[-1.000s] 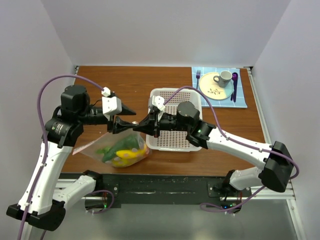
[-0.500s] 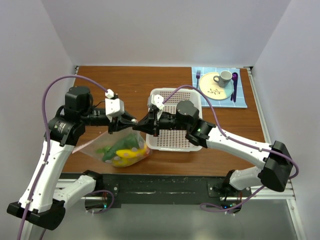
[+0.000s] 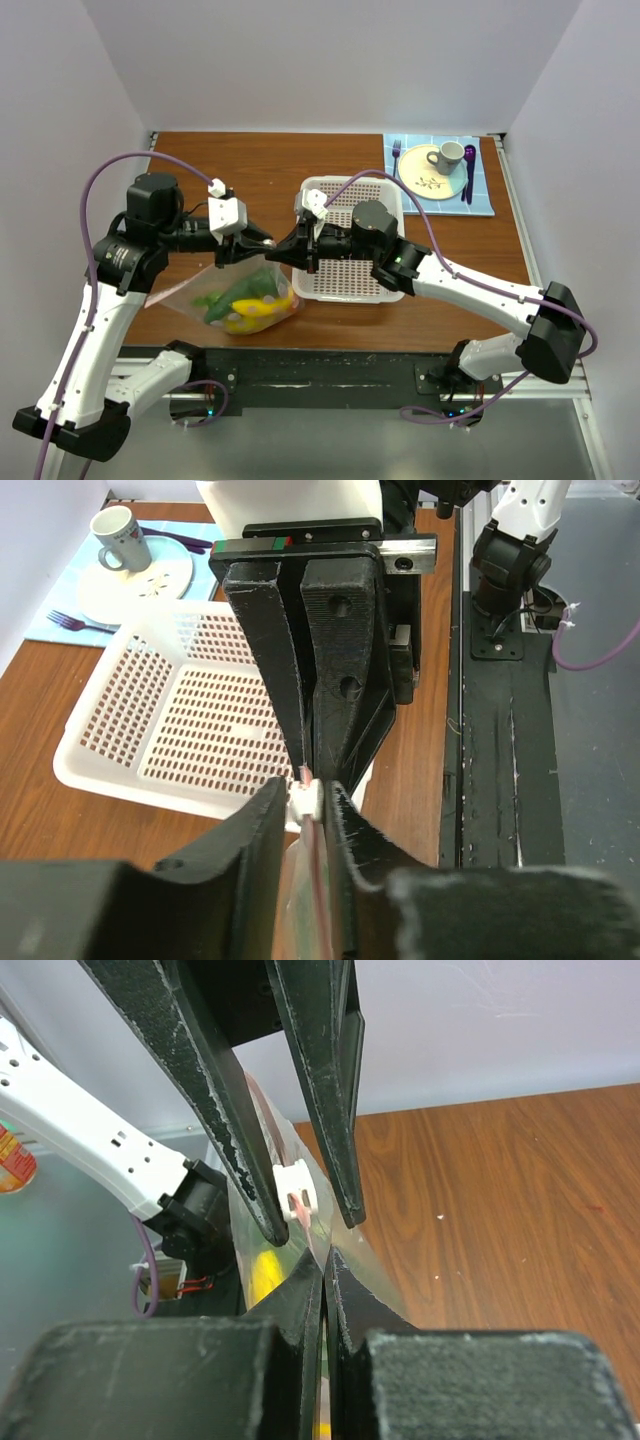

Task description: Open the zip-top bag and remove the fake food

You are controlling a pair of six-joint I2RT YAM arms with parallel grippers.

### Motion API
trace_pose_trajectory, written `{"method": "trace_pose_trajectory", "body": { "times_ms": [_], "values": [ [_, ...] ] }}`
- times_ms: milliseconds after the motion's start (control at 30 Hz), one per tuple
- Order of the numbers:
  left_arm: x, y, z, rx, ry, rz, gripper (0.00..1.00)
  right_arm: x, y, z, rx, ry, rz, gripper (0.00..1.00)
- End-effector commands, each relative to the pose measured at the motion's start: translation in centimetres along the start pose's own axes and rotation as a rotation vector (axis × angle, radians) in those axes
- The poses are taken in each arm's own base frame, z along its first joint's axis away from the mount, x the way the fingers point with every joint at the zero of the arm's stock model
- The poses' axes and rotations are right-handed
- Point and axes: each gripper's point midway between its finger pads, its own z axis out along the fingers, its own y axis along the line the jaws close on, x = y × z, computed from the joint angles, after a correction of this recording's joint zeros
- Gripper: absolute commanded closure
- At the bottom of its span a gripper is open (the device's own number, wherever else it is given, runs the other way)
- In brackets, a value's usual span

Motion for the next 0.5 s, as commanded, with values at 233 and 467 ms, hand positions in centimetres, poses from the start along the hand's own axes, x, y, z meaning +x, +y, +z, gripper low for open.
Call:
{"method": "trace_pose_trajectory", "body": {
  "times_ms": [233, 467],
  "values": [
    [-0.8, -0.3, -0.4, 0.004, 0.007, 0.037, 1.0, -3.6, 0.1, 0.0, 0.017, -0.08, -0.063, 1.0],
    [-0.8, 0.3, -1.8, -0.07, 0.081, 0.069, 1.0, -3.4, -3.2, -0.8, 0.213, -0.122, -0.059, 1.0]
  ]
}}
